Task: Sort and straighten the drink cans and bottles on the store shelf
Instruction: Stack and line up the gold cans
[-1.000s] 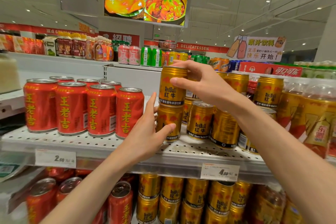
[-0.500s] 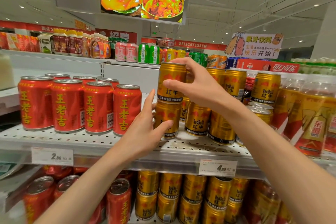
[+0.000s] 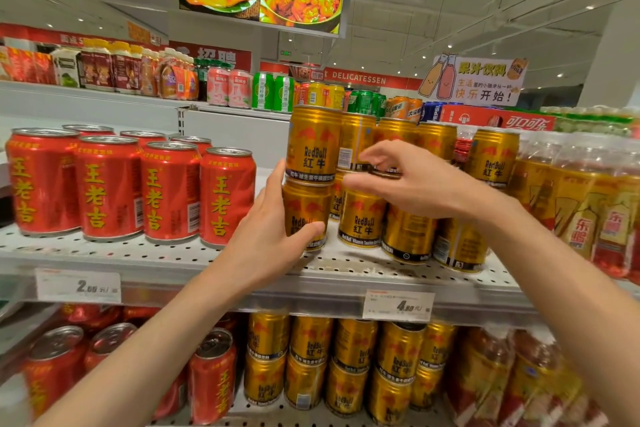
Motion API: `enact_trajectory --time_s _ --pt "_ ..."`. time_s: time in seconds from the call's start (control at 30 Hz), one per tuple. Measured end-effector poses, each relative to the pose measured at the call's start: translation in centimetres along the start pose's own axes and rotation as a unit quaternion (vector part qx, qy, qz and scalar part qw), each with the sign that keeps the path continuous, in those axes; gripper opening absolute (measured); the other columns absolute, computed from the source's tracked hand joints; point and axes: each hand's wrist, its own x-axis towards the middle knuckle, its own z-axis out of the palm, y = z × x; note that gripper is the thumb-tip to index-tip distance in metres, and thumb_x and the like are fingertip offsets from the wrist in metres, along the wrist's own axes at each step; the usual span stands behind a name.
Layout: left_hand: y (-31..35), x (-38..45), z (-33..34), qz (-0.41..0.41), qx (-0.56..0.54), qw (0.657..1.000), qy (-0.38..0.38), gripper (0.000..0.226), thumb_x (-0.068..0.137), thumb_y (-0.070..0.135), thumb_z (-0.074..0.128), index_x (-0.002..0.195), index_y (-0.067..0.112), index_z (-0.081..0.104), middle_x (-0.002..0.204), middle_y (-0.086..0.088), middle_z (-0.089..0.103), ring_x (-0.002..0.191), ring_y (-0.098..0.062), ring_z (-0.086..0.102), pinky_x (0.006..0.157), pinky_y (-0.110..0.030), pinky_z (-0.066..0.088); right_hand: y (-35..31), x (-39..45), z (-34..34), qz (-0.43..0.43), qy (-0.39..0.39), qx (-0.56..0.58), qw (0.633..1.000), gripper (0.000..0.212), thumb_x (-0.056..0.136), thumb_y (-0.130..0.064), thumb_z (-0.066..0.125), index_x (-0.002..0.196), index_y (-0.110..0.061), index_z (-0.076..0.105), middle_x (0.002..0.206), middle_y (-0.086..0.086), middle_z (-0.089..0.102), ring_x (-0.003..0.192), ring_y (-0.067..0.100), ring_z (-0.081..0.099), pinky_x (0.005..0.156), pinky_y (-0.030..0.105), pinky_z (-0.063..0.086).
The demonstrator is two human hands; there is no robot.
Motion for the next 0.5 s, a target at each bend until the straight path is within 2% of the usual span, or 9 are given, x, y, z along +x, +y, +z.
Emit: enact_trajectory --time_s 0.1,0.17,0.27,0.37,0.5 --pt "0.09 0.08 0.15 0.003 0.006 1.000 0.003 0.096 0.089 0.039 0.070 0.156 0.046 0.001 0.154 0.012 0.043 0.139 -0.010 0.045 0.115 -0.049 0.040 0.69 -0.47 0.94 0.010 -0.020 -0.086 0.996 0.080 0.080 -0.071 0.060 0.145 -0.027 0.044 0.141 -0.003 0.055 0.122 0.015 0.055 0.096 0.032 0.049" --pt "-0.04 0.04 0.14 0.005 0.008 1.000 0.004 0.095 0.091 0.036 0.069 0.156 0.045 0.001 0.153 0.014 0.045 0.137 -0.007 0.046 0.115 -0.046 0.040 0.67 -0.41 1.11 0.006 -0.010 -0.106 0.994 0.077 0.084 -0.065 0.063 0.147 -0.028 0.041 0.141 -0.003 0.056 0.124 0.017 0.055 0.101 0.037 0.047" --pt "-0.13 -0.06 0.03 0.000 0.004 1.000 0.007 0.095 0.092 0.032 0.070 0.157 0.043 0.002 0.145 0.019 0.048 0.132 -0.004 0.049 0.114 -0.042 0.041 0.77 -0.23 0.83 -0.003 -0.012 -0.080 0.997 0.074 0.084 -0.062 0.066 0.146 -0.030 0.042 0.140 -0.003 0.056 0.121 0.016 0.055 0.094 0.033 0.047" --pt "-0.26 -0.24 -0.07 -0.009 -0.005 1.000 0.012 0.098 0.091 0.032 0.071 0.158 0.043 -0.001 0.143 0.019 0.047 0.133 -0.008 0.050 0.114 -0.045 0.042 0.65 -0.38 0.45 -0.017 -0.020 -0.053 0.998 0.072 0.082 -0.062 0.068 0.144 -0.033 0.044 0.136 -0.007 0.057 0.117 0.013 0.055 0.084 0.025 0.043" --pt "-0.40 -0.36 -0.13 -0.011 -0.011 1.000 0.008 0.101 0.091 0.032 0.071 0.159 0.040 -0.003 0.133 0.026 0.042 0.135 -0.009 0.048 0.114 -0.046 0.041 -0.03 -0.83 0.62 -0.040 -0.029 -0.035 0.998 0.065 0.082 -0.062 0.068 0.137 -0.033 0.050 0.127 -0.011 0.058 0.109 0.009 0.057 0.078 0.018 0.044"
